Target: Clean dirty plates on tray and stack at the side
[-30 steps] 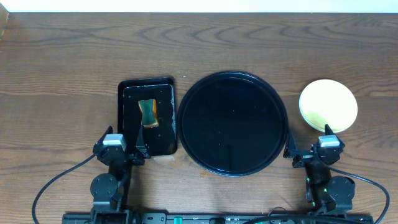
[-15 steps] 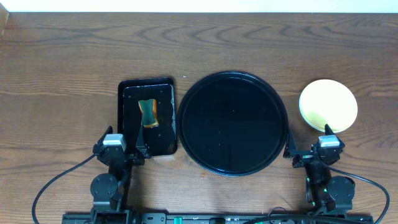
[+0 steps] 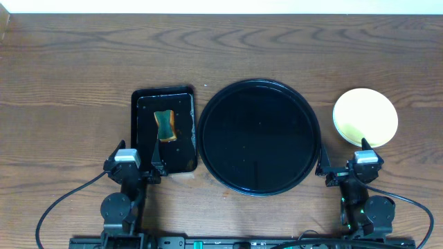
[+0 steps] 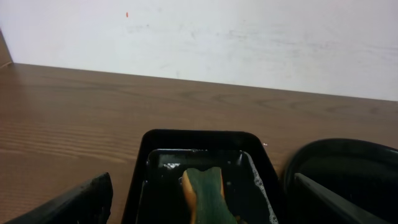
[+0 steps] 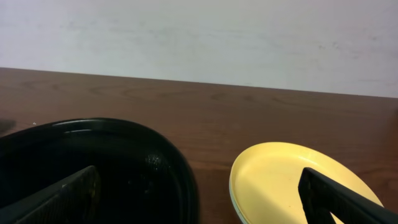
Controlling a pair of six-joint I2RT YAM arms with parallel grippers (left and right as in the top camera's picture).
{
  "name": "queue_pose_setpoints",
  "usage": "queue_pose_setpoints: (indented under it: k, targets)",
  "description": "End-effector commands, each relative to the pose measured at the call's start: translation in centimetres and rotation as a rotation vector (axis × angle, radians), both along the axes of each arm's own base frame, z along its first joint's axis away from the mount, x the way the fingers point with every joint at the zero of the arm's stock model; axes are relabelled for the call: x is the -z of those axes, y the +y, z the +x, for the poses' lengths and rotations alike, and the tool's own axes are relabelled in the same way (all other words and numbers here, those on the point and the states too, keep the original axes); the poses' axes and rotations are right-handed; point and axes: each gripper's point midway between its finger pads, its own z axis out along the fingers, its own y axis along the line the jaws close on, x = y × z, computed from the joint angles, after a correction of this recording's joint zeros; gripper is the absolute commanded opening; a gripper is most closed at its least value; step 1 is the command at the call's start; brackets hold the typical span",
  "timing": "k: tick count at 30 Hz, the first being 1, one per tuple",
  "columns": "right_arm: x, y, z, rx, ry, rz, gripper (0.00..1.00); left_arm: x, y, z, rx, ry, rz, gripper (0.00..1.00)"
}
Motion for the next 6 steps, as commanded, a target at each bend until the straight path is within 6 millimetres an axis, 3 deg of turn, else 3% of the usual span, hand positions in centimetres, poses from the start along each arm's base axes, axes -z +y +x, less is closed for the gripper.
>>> queue_pose_setpoints:
  k: [1,6]
  targets:
    - [0.02,-0.01,-0.03,-0.001,0.000,0.014,0.99,1.41,-0.05,-0.14,0.005,0.049,0.018,0.90]
    - [0.02,-0.01,-0.03,-0.001,0.000,0.014,0.99,1.41,-0.04,-0.14,0.005,0.049,0.018,0.91]
